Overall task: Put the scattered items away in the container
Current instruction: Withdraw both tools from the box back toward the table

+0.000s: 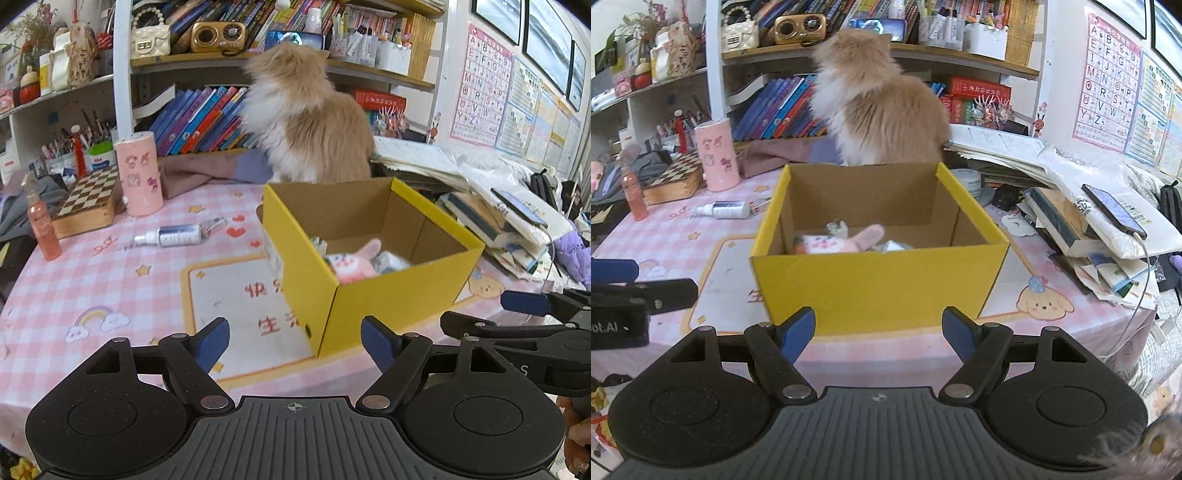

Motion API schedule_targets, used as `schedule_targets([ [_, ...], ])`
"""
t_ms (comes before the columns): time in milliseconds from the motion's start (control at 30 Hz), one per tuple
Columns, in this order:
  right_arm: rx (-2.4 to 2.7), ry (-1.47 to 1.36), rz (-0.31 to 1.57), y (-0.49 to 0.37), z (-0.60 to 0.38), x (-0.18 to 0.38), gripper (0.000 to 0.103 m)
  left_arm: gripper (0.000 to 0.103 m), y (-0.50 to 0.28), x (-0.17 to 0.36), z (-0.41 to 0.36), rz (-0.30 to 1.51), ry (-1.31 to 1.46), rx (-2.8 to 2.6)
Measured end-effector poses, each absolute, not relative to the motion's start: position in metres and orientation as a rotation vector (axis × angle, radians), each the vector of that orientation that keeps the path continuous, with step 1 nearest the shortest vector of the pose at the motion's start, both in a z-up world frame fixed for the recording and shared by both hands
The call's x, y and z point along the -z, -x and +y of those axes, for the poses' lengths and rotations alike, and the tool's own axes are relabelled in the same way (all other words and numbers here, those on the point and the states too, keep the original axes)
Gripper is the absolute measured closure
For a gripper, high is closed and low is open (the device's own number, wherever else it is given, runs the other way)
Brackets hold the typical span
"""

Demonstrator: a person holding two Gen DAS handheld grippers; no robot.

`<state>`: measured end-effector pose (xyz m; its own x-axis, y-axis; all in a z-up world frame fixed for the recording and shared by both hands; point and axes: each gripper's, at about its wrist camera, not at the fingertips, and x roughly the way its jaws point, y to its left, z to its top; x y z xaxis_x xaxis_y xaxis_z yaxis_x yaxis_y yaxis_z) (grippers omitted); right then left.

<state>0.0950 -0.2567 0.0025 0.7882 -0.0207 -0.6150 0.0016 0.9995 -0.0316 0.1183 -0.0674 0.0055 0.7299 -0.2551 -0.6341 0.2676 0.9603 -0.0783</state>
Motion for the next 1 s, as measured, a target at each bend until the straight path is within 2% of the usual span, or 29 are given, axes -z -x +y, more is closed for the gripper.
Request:
schedule_targets([
  [533,-0.037,0.019,0.694,-0.063,-0.207,0.005,0.023,0.014,-0.079,0.001,-0.026,0.727,-0.046,0.274],
  [1000,-0.164,0.067,0.71,-0.063,-0.144,0.009,0.022,0.012,-0.061,0.007,0.033,0.753,-0.014,0.162],
])
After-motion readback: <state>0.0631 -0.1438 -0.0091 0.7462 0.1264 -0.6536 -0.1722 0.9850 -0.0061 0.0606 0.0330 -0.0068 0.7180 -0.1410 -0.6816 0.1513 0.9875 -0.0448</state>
